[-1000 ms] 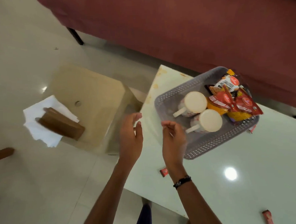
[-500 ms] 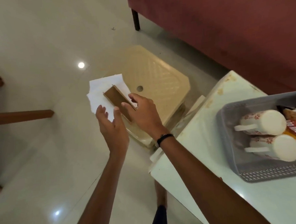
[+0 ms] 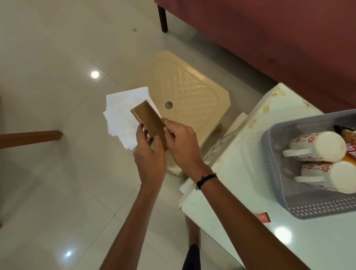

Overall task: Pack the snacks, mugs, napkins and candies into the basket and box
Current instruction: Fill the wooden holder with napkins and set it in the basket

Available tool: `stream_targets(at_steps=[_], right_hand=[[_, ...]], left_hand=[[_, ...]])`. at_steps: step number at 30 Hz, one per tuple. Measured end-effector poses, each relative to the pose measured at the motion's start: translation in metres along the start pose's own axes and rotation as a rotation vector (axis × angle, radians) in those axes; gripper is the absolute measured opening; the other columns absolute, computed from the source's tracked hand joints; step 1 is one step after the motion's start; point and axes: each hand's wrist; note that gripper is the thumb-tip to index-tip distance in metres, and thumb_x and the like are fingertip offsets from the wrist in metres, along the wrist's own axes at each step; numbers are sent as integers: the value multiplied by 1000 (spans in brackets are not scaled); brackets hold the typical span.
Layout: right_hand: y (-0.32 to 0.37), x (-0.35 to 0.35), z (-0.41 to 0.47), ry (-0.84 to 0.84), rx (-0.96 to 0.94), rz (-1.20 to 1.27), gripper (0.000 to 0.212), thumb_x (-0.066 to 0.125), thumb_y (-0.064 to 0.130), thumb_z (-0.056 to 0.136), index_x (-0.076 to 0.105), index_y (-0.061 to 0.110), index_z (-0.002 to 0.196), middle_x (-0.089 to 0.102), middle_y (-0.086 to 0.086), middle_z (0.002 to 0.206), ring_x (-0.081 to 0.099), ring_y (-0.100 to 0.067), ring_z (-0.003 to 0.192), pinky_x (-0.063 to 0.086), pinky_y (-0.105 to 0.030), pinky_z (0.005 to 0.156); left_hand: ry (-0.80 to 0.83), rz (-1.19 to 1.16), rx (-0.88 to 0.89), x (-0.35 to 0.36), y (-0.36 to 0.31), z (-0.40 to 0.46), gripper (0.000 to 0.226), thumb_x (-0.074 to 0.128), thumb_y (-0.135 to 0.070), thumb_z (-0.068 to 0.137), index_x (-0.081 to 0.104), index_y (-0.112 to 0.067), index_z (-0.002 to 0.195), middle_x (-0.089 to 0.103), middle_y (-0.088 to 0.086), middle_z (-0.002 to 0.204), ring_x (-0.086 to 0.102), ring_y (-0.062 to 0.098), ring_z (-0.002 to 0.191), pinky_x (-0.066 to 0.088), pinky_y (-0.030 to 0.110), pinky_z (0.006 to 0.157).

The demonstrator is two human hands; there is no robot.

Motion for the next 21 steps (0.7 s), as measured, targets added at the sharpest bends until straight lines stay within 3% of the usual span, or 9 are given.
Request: stream_targets(at_steps=[4, 6, 8, 11, 13, 15, 17, 18, 21], right_hand=[[-11, -44, -40, -111, 26, 38, 28, 48, 17, 98, 62, 8, 121, 70, -4, 112, 67, -13, 97, 49, -16, 92], [-24, -72, -65, -207, 38, 35, 28, 50, 18, 97, 63, 7, 119, 71, -5, 109, 68, -13, 93, 52, -19, 89], [-42, -103, -89, -313, 64, 1, 29, 51, 19, 96, 65, 6, 118, 73, -5, 106, 68, -10, 89, 55, -21, 84], [-73, -149, -123, -475, 107, -111, 25, 54, 11, 94, 66, 1, 114, 73, -7, 101, 64, -2, 84, 48, -4, 80], [-94, -174, -143, -561, 130, -205, 21, 59, 3, 90, 68, -3, 107, 74, -11, 95, 59, 3, 85, 45, 0, 81], [-118, -191, -158, -632, 173, -262, 17, 61, 1, 88, 69, -4, 103, 74, -13, 94, 56, 3, 90, 49, -6, 83], [-140, -198, -167, -669, 235, -283, 17, 62, 3, 88, 69, 0, 103, 73, -14, 100, 55, -5, 98, 55, -29, 88], [-149, -200, -170, -673, 264, -279, 17, 62, 3, 88, 69, 1, 104, 72, -14, 103, 54, -7, 101, 53, -33, 90], [-170, -201, -172, -641, 290, -233, 18, 60, 2, 89, 69, 1, 105, 72, -14, 104, 58, -10, 100, 50, -26, 91]], left_hand=[[71, 16, 97, 22, -15, -40, 44, 44, -19, 97, 36, -24, 140, 53, -19, 114, 51, -18, 85, 37, -1, 73], [137, 46, 154, 41, -25, -67, 48, 44, -20, 98, 30, -28, 143, 52, -20, 111, 50, -19, 85, 40, 4, 76], [213, 85, 235, 63, -36, -95, 57, 45, -22, 98, 18, -31, 147, 49, -21, 112, 51, -16, 90, 44, 9, 82], [349, 129, 383, 100, -48, -135, 58, 44, -29, 98, 12, -38, 146, 60, -11, 124, 59, -6, 99, 45, 4, 84], [446, 143, 435, 127, -53, -157, 55, 43, -32, 98, 16, -39, 145, 61, -2, 129, 62, 9, 109, 50, 18, 91], [520, 151, 455, 151, -55, -174, 54, 45, -33, 98, 21, -35, 146, 54, -5, 138, 56, 11, 120, 45, 25, 103], [547, 200, 484, 170, -53, -185, 53, 46, -33, 97, 23, -31, 146, 52, -6, 139, 52, 12, 123, 41, 28, 106], [557, 231, 493, 179, -50, -187, 53, 45, -33, 97, 24, -31, 146, 53, -5, 138, 51, 13, 124, 41, 28, 105], [571, 263, 462, 194, -39, -189, 50, 43, -32, 98, 27, -30, 145, 52, -2, 137, 43, 13, 127, 37, 20, 100]])
Point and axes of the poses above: each hand's wrist, its own z-axis towards the middle knuckle, its own x-axis out of the palm, y = z × x
